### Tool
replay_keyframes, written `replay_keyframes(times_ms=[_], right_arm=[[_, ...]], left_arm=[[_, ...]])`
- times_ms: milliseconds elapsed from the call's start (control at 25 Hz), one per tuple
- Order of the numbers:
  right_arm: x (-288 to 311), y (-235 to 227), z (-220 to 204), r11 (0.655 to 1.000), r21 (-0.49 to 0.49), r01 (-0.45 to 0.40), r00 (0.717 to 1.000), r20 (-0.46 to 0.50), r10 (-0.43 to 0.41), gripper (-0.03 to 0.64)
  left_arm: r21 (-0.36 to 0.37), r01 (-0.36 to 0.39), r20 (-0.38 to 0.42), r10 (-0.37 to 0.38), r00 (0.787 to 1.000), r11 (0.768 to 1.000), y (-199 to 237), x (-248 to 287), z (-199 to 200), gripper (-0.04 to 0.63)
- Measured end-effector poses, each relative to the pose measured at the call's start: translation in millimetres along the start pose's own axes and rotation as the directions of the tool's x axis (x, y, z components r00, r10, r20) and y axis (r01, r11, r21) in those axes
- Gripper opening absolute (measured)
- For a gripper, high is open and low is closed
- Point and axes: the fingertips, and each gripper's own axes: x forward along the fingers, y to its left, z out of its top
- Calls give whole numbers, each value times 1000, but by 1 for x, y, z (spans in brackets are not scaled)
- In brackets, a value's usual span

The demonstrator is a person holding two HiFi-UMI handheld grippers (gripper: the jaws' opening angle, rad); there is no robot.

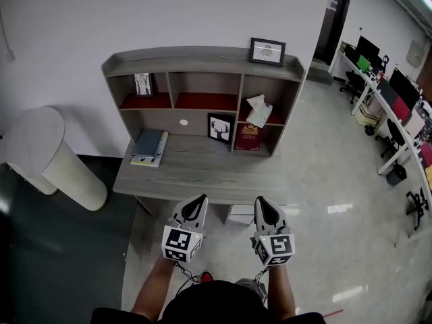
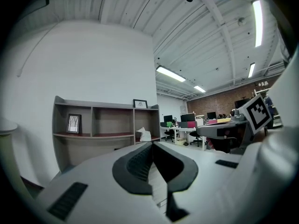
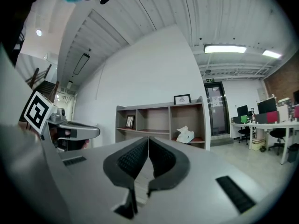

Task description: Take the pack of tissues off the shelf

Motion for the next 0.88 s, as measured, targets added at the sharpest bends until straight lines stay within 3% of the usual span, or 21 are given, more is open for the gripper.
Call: replay_keyframes(times_ms=[440,880], right_arm=[[63,2,-20,1000,-6,0,999,-43,-1,28],[142,-63,-15,998,-28,-58,998,-40,57,28]], left_arm=[[-29,2,-18,-2,1000,1000,52,39,-19,8],[-44,-63,6,63,998,997,75,122,-6,8]])
